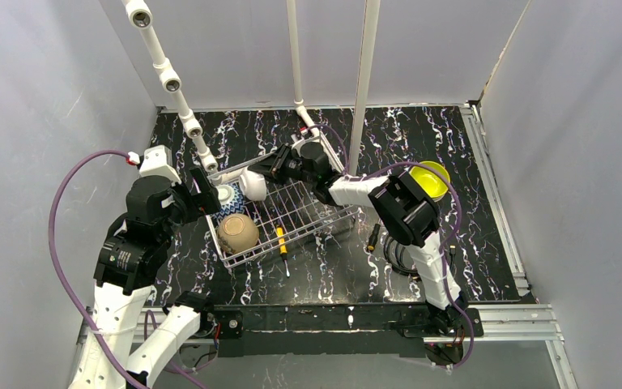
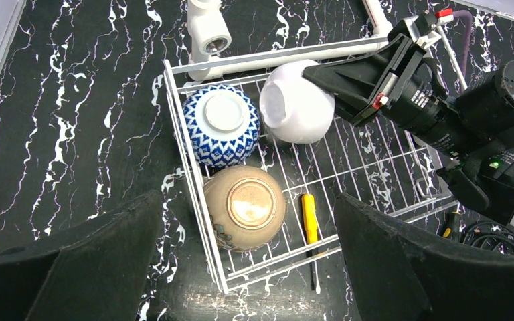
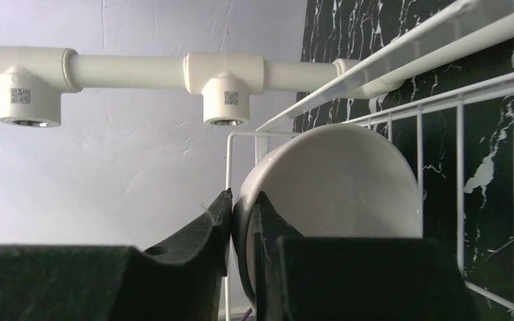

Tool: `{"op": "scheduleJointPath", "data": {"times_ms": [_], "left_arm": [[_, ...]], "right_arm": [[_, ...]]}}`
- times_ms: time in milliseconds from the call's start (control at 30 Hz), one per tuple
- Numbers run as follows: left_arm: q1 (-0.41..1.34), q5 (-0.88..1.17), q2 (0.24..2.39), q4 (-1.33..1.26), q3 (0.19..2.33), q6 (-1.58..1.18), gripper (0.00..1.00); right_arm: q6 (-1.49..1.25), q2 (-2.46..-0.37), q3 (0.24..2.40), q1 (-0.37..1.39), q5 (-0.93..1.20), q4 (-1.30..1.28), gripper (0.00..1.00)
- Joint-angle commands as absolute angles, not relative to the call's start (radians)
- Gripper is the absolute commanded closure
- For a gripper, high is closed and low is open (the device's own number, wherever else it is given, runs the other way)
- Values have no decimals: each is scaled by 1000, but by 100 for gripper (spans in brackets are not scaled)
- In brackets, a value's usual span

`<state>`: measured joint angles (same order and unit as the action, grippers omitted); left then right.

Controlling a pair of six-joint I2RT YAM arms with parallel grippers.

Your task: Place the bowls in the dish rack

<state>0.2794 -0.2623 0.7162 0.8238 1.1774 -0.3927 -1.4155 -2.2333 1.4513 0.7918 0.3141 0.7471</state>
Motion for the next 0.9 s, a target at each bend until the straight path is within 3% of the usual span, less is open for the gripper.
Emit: {"op": "scheduleJointPath", "data": {"times_ms": [0, 867], "left_arm": [[278, -284, 715, 839, 1206, -383, 2], [278, -290, 705, 839, 1176, -385, 2]], "right_arm": [[-1359, -2226, 1437, 771, 288, 652, 76], [-1148, -2142, 1363, 756, 184, 543, 55]]}}
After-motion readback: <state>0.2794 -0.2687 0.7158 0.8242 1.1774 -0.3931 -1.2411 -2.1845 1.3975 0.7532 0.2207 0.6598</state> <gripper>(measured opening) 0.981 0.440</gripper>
